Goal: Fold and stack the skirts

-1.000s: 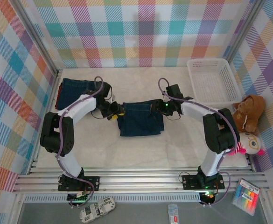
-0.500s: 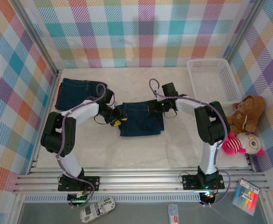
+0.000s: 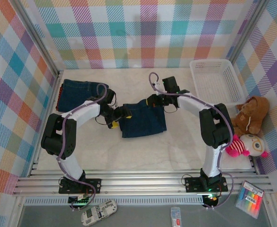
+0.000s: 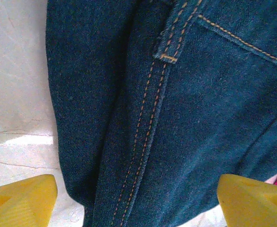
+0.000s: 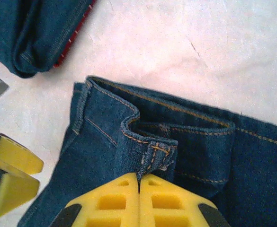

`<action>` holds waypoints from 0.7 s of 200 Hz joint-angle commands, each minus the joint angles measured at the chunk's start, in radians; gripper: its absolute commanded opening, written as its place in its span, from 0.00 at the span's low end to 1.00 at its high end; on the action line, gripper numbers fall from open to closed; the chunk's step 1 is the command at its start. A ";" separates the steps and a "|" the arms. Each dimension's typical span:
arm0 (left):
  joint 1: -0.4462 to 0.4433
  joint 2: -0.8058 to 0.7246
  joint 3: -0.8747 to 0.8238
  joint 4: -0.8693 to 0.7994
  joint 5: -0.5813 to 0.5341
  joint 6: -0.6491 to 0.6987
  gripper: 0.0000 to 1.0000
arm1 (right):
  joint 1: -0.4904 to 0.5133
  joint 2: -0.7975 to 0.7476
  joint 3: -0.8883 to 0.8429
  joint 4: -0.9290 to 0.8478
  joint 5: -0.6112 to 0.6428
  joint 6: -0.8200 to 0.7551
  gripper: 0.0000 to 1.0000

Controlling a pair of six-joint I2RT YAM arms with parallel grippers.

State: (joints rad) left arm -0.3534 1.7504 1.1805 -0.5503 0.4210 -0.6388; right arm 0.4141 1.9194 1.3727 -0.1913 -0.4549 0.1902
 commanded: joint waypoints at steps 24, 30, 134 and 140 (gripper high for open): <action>-0.007 0.107 0.090 -0.055 -0.125 0.000 0.69 | 0.006 0.057 0.107 0.002 -0.039 -0.009 0.00; -0.007 0.122 0.095 -0.054 -0.130 -0.002 0.65 | 0.006 0.061 0.108 0.009 -0.040 -0.008 0.00; -0.008 0.158 -0.051 -0.011 -0.143 -0.004 0.15 | 0.005 0.266 0.296 -0.073 -0.009 -0.022 0.04; -0.007 0.160 -0.058 -0.011 -0.147 -0.003 0.15 | 0.006 0.281 0.307 -0.087 0.023 -0.013 0.04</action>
State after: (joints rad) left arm -0.3550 1.8988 1.1915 -0.5068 0.3058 -0.6403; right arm 0.4213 2.1300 1.6184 -0.2279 -0.4877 0.1768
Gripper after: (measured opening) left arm 0.168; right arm 0.059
